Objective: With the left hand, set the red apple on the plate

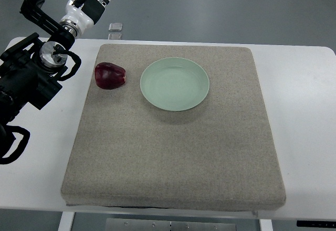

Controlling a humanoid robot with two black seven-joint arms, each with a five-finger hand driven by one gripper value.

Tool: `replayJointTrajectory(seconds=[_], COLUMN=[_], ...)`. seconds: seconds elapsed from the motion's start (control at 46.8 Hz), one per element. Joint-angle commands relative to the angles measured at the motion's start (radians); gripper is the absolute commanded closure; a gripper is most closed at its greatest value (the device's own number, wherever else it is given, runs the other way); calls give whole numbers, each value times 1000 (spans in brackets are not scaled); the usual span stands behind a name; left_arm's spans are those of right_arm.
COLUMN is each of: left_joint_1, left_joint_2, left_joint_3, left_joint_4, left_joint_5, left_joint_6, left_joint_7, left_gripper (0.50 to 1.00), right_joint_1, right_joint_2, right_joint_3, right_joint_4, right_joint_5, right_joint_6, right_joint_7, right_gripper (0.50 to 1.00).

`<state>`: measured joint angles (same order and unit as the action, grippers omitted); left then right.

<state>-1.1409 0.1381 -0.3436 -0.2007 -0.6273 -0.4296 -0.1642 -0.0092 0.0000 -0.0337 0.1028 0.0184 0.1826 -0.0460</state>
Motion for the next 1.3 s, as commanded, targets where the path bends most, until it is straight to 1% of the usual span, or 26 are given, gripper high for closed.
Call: replayJointTrajectory(seconds=[0.0,0.384,0.619,1.132,1.282], left_joint_1=[4,12,13,0,-5], left_joint_2=[0,0,0,3,15], left_joint_3=[0,3,3,20,23], left_joint_4=[1,-2,-9,-17,-60], left_joint_5=[0,1,1,21,64], left_joint_6=[0,0,20,95,132], left_joint_7=[-1,0,0,2,5], left_gripper=[508,508,508,510,510], right_joint_1=[0,0,0,0,0], right_joint_2=[0,0,0,0,0], right_joint_3=[0,0,0,0,0], right_joint_4=[0,0,0,0,0], right_joint_5=[0,0,0,0,0], right_joint_6=[0,0,0,0,0], right_joint_7=[0,0,0,0,0], right_gripper=[568,568,568,568,570])
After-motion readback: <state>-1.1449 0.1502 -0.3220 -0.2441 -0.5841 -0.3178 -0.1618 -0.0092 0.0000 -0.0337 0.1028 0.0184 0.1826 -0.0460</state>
